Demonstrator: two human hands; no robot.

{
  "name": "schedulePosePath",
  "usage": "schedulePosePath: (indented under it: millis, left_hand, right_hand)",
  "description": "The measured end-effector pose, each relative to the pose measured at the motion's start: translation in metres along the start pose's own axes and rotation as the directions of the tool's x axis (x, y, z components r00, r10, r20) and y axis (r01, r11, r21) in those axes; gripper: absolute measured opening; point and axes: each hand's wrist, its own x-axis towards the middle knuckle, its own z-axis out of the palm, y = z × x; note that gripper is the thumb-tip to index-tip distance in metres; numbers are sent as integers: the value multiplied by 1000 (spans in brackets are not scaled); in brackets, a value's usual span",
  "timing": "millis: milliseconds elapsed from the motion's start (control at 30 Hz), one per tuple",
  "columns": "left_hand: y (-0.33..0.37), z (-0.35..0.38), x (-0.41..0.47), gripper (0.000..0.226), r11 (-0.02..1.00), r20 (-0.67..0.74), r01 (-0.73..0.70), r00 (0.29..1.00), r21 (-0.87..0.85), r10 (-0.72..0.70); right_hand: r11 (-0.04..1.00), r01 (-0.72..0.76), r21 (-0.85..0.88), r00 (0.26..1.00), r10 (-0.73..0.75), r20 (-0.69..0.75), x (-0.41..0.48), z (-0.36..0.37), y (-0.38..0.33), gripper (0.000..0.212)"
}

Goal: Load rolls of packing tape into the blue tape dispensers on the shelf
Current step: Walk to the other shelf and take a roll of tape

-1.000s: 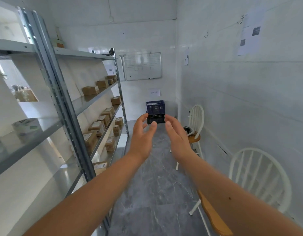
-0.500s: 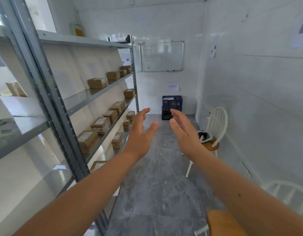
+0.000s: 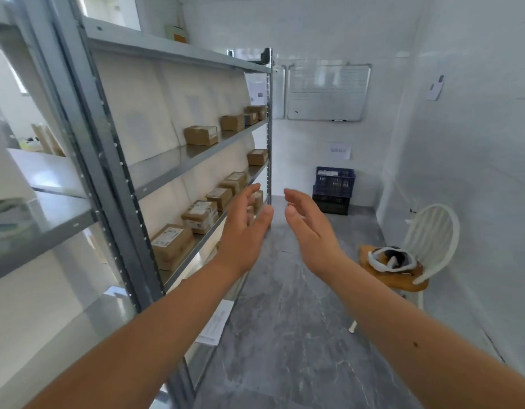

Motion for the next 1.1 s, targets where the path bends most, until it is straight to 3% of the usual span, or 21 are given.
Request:
schedulePosePath:
  millis: [133,367,467,533,700,833,933,1000,1100]
  left_hand:
    - [-21,-46,34,59,1000,-104,5,995,26,-2]
    - [-56,-141,42,38,988,-386,56,922,142,3]
    - [-63,-183,21,46,975,-479,120,877,188,-16]
    - [-63,-210,6,50,961,-556,150,831,232,4]
    - [-56,-262,-25,55,918,-689,241,723,316,47]
    - [-38,-284,-46,54,893,-772,303,631,333,74]
    - [-20,-296,-68,52,855,-848,392,521,340,98]
    - [-12,-305,-80,48,825,-886,459,451,330,104]
    - [-1,-315,-91,45,804,-912,497,389,326,129]
  right_hand:
    - [995,40,88,994,-48,96,53,57,-2,33]
    - [956,31,293,964,-107,245,105,164,8,53]
    - [930,-19,368,935,-114,337,108,212,2,50]
    - [910,-6,414,903,-173,393,107,243,-7,43]
    - [865,-41,501,794,-276,541,96,315,-37,57]
    - [817,-107,566,676,-358,644,84,351,-62,41]
    - [802,-133,583,614,-395,683,81,369,-74,31]
    - [791,-132,597,591,-421,688,81,379,-81,35]
    - [761,-167,627,561,-450,695,78,393,-90,36]
